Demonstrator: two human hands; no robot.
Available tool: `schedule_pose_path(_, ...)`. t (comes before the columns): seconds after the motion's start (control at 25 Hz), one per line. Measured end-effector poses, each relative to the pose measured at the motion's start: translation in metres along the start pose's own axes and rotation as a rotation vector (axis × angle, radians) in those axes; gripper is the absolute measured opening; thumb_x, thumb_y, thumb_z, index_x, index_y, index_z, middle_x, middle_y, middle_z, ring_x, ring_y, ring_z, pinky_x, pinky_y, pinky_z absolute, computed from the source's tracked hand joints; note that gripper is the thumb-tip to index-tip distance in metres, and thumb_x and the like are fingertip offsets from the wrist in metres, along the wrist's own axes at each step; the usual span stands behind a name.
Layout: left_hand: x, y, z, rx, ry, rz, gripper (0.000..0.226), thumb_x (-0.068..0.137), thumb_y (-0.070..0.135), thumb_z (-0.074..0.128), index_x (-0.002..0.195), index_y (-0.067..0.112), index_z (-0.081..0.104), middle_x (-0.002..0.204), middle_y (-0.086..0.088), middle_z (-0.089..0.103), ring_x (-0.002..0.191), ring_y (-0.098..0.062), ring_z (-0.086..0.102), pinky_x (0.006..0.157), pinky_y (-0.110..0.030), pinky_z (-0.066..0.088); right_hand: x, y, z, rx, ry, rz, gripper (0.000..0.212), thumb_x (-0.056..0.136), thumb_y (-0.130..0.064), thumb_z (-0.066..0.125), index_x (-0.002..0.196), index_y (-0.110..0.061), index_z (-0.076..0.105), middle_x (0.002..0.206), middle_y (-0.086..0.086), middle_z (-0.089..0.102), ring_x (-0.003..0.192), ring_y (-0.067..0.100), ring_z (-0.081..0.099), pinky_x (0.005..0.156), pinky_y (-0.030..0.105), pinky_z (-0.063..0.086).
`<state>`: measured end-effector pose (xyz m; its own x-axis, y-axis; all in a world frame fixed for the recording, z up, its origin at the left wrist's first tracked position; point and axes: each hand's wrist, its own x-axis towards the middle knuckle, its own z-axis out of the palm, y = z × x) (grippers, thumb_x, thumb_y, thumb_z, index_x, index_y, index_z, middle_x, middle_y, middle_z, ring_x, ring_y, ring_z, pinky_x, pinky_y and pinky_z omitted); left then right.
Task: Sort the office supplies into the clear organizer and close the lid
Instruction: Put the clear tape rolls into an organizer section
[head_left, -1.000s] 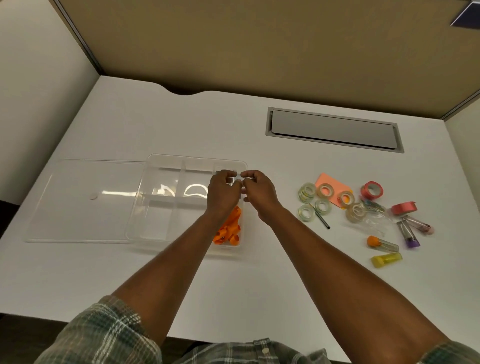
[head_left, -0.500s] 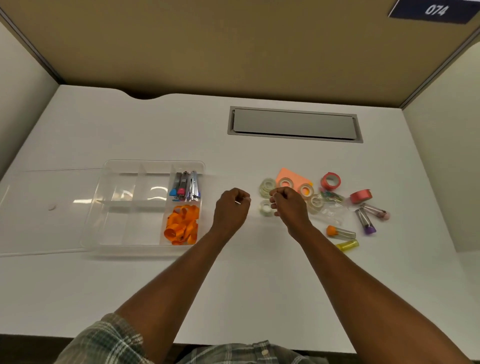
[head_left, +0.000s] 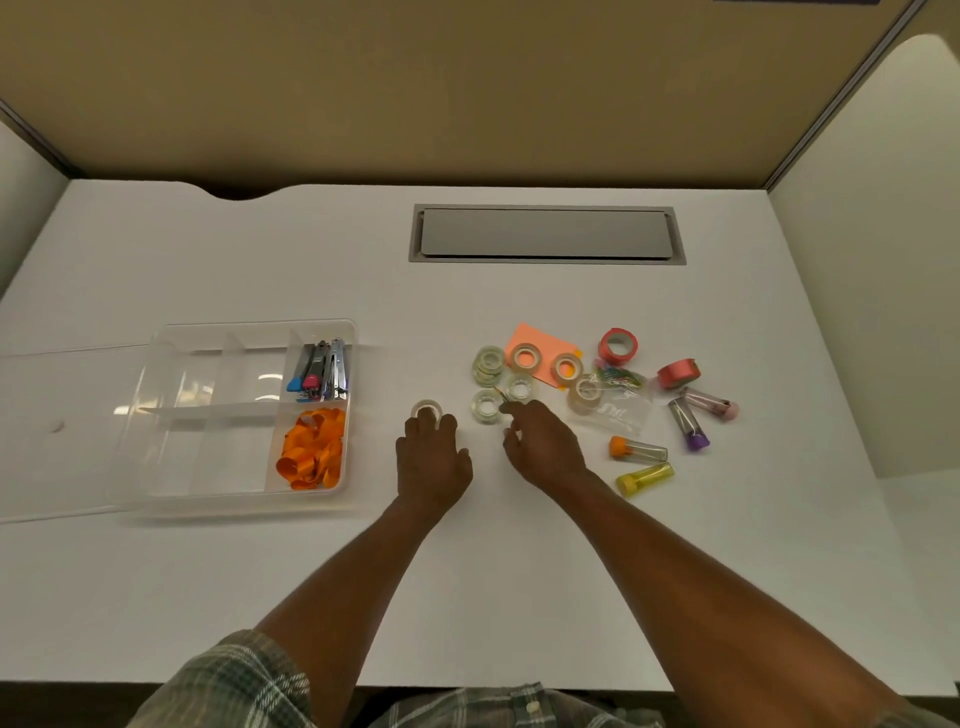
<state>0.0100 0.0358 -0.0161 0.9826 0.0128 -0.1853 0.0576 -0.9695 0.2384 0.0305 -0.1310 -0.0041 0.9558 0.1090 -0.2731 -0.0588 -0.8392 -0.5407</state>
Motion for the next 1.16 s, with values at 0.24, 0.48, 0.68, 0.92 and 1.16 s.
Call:
schedule_pose_path(0.24, -0.006, -0.004, 0.002, -0.052, 0.01, 0.028, 0.033, 0.086, 0.019, 0.061, 0.118, 0.009, 0.058, 0.117, -0.012, 0.057, 0.1, -0.031, 0.057, 0.076, -0.036, 0.045, 0.01, -0.021, 0.012, -0.239, -0.147, -0.05, 0.043, 0.096, -0.026, 0.048, 0.139, -0.02, 0.045, 0.124, 0.012, 0.059, 0.114, 0.033, 0.06, 0.09, 0.04, 0.048)
schedule_pose_path(0.48, -0.017, -0.012, 0.009, 0.061, 0.038, -0.092, 0.04, 0.086, 0.027, 0.064, 0.12, 0.008, 0.053, 0.115, -0.012, 0.053, 0.094, -0.027, 0.057, 0.072, -0.035, 0.05, -0.001, -0.019, 0.02, -0.306, -0.108, -0.051, 0.026, 0.094, -0.024, 0.054, 0.117, -0.013, 0.054, 0.116, 0.011, 0.058, 0.105, 0.033, 0.061, 0.085, 0.039, 0.05)
schedule_pose_path(0.68, -0.018, -0.024, 0.011, 0.024, 0.062, -0.121, 0.027, 0.084, 0.019, 0.068, 0.107, 0.004, 0.064, 0.109, -0.015, 0.053, 0.091, -0.03, 0.056, 0.069, -0.037, 0.051, -0.013, -0.013, 0.031, -0.255, -0.096, -0.056, 0.029, 0.09, -0.035, 0.064, 0.113, -0.018, 0.058, 0.115, 0.008, 0.052, 0.105, 0.029, 0.056, 0.082, 0.038, 0.049)
schedule_pose_path(0.92, -0.023, -0.032, -0.014, -0.491, 0.147, -0.122, 0.021, 0.08, 0.022, 0.069, 0.091, 0.008, 0.058, 0.099, -0.008, 0.055, 0.086, -0.022, 0.054, 0.07, -0.03, 0.047, -0.001, -0.054, 0.027, 0.485, 0.128, 0.278, 0.022, 0.083, -0.035, 0.07, 0.084, -0.014, 0.066, 0.093, 0.002, 0.068, 0.091, 0.023, 0.068, 0.084, 0.039, 0.055)
schedule_pose_path(1.16, -0.03, -0.07, -0.069, -0.978, 0.343, -0.248, 0.015, 0.087, 0.017, 0.067, 0.092, 0.015, 0.053, 0.082, 0.002, 0.057, 0.074, -0.01, 0.054, 0.064, -0.02, 0.044, 0.01, -0.125, 0.027, 1.052, -0.052, 0.366, 0.037, 0.08, -0.036, 0.06, 0.102, -0.006, 0.062, 0.105, 0.015, 0.073, 0.087, 0.027, 0.075, 0.069, 0.035, 0.06)
